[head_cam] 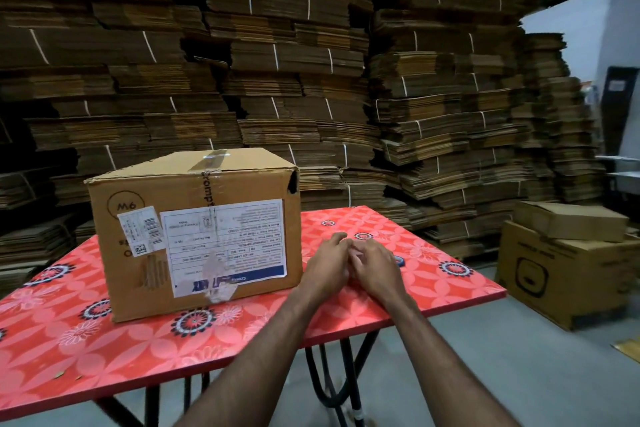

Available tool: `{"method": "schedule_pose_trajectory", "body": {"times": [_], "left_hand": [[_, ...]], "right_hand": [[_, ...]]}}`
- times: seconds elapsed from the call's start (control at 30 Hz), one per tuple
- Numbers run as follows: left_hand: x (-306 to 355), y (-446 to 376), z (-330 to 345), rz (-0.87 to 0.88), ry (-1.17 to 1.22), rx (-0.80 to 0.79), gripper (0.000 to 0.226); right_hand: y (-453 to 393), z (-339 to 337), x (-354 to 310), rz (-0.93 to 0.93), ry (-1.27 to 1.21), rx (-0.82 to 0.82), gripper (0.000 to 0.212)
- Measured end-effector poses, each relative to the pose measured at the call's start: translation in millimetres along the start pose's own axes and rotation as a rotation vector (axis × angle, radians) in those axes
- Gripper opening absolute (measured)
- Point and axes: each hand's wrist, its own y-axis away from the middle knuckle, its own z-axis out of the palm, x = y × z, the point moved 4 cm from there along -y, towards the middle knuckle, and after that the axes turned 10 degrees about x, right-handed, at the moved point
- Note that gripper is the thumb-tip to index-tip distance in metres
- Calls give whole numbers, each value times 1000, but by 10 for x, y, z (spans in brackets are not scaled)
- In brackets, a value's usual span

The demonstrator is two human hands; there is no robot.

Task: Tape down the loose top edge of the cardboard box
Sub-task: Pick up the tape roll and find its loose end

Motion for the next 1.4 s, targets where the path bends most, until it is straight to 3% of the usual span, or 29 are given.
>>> {"method": "schedule_pose_trajectory", "body": {"times": [0.17,0.33,0.5,0.77,1.1,1.4], "left_hand": [[11,-60,88,-62,-35,-21,39],[-167,-37,106,-294,247,142,30],[-266,33,155,-451,513,248,38],[-198,-12,148,-569,561,396,30],[-113,16,129,-629,531,437,13],[-4,54,156,-502,432,454,10]], "right_hand": [[-34,32,129,15,-65,-49,18],[-8,-93,137,91,-299,31,18],[34,-173,116,161,-444,50,21],[48,-159,162,241,-502,99,33],[54,-154,174,263,-454,114,39],[66,-193,147,258,-422,149,51]]}}
